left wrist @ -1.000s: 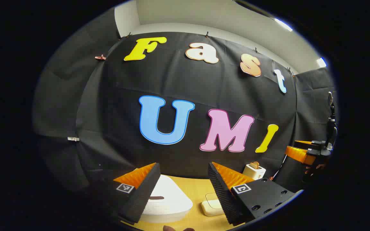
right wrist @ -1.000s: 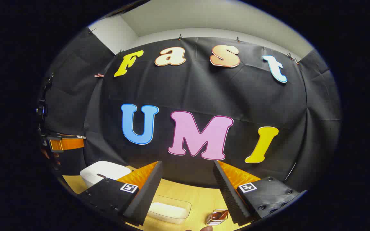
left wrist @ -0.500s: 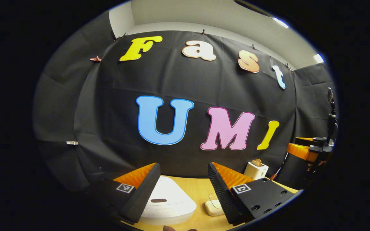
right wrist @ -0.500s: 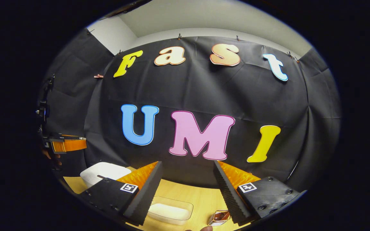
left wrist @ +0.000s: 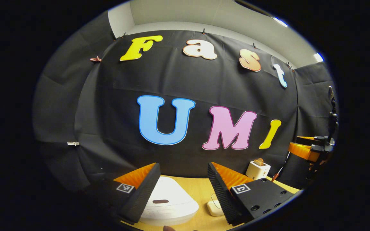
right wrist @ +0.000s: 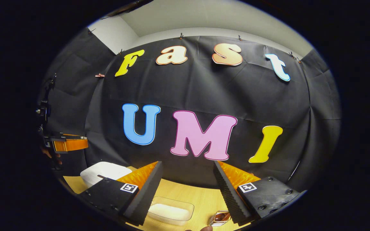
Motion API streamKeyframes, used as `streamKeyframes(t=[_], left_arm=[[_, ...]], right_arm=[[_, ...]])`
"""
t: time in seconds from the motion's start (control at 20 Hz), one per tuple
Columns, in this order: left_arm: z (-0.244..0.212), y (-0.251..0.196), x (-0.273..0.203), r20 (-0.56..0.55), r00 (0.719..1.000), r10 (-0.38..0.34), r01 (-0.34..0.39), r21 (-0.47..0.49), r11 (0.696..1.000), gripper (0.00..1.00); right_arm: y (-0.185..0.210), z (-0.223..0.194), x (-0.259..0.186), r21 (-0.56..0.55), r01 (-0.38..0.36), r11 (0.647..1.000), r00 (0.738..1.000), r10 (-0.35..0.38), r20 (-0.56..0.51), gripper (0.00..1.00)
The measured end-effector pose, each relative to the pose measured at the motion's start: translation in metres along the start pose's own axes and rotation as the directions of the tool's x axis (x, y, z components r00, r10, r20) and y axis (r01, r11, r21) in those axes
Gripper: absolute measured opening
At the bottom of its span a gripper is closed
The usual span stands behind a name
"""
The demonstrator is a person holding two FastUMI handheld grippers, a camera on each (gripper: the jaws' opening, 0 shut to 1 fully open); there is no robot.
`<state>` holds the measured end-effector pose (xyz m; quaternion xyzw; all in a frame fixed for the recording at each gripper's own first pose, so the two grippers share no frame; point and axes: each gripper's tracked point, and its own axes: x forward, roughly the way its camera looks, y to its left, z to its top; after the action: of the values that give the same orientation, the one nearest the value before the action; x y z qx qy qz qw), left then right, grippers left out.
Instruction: Close the left gripper, press the button to open the rice cooker; take a wooden spoon from the chopstick holder with the right hand, scoop a spoonful of rice and pour it into the rice cooker, then put the wooden spoon back into the chopstick holder.
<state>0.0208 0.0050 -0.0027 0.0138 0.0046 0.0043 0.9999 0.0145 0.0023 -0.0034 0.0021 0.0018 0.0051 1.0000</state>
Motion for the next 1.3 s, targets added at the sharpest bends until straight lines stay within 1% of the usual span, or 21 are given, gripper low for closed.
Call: streamKeyframes(t=[0.1,0.2,0.25,0.3,0.35,0.4,0.5,0.55,0.6,0.65,0.8,0.9,1.05,1.3], left_arm=[[-0.001,0.001,0.003,-0.001,1.000,0.003,-0.003,-0.004,1.000,0.94],[-0.002,0.001,0.006,-0.008,1.000,-0.002,0.002,-0.013,1.000,0.89],[-0.004,0.001,0.009,-0.014,1.000,-0.006,0.006,-0.015,1.000,0.80],[-0.006,0.002,0.012,-0.025,1.000,-0.007,0.007,-0.016,1.000,0.75],[-0.013,0.005,0.016,-0.044,0.999,-0.004,0.003,-0.019,1.000,0.55],[-0.018,0.008,0.020,-0.068,0.998,0.003,-0.004,-0.022,1.000,0.44],[-0.036,0.025,0.029,-0.121,0.991,0.057,-0.059,-0.011,0.998,0.22],[-0.045,0.032,0.033,-0.145,0.987,0.074,-0.077,-0.015,0.997,0.07],[-0.054,0.034,0.037,-0.168,0.983,0.072,-0.078,-0.027,0.997,0.05],[-0.065,0.036,0.041,-0.191,0.979,0.072,-0.080,-0.033,0.996,0.05],[-0.092,0.048,0.052,-0.266,0.960,0.087,-0.094,-0.012,0.995,0.05],[-0.113,0.053,0.058,-0.315,0.945,0.088,-0.098,-0.014,0.995,0.05],[-0.147,0.058,0.063,-0.397,0.914,0.086,-0.102,-0.018,0.995,0.05],[-0.184,0.063,0.071,-0.464,0.880,0.101,-0.105,0.018,0.994,0.05]], right_arm=[[-0.002,0.001,-0.001,-0.002,0.005,1.000,1.000,-0.005,0.002,0.97],[-0.005,0.000,-0.003,-0.008,0.011,1.000,1.000,-0.011,-0.001,0.97],[-0.006,0.000,-0.003,-0.008,0.014,1.000,1.000,-0.014,-0.002,0.97],[-0.008,-0.001,-0.003,-0.006,0.019,1.000,1.000,-0.019,-0.004,0.97],[-0.009,-0.002,-0.004,-0.004,0.022,1.000,1.000,-0.022,-0.006,0.97],[-0.011,-0.003,-0.005,-0.002,0.027,1.000,1.000,-0.027,-0.009,0.97],[-0.013,-0.006,-0.006,-0.004,0.032,0.999,0.999,-0.032,-0.015,0.97],[-0.015,-0.008,-0.006,-0.006,0.034,0.999,0.999,-0.034,-0.019,0.97],[-0.017,-0.009,-0.009,-0.008,0.039,0.999,0.999,-0.039,-0.023,0.97],[-0.020,-0.011,-0.010,-0.010,0.043,0.999,0.999,-0.043,-0.027,0.97],[-0.032,-0.014,-0.012,-0.017,0.066,0.998,0.997,-0.067,-0.037,0.97],[-0.041,-0.017,-0.016,-0.018,0.084,0.996,0.995,-0.085,-0.046,0.97],[-0.056,-0.022,-0.020,-0.021,0.112,0.993,0.991,-0.113,-0.064,0.97],[-0.074,-0.028,-0.026,-0.022,0.146,0.989,0.986,-0.147,-0.082,0.97]])
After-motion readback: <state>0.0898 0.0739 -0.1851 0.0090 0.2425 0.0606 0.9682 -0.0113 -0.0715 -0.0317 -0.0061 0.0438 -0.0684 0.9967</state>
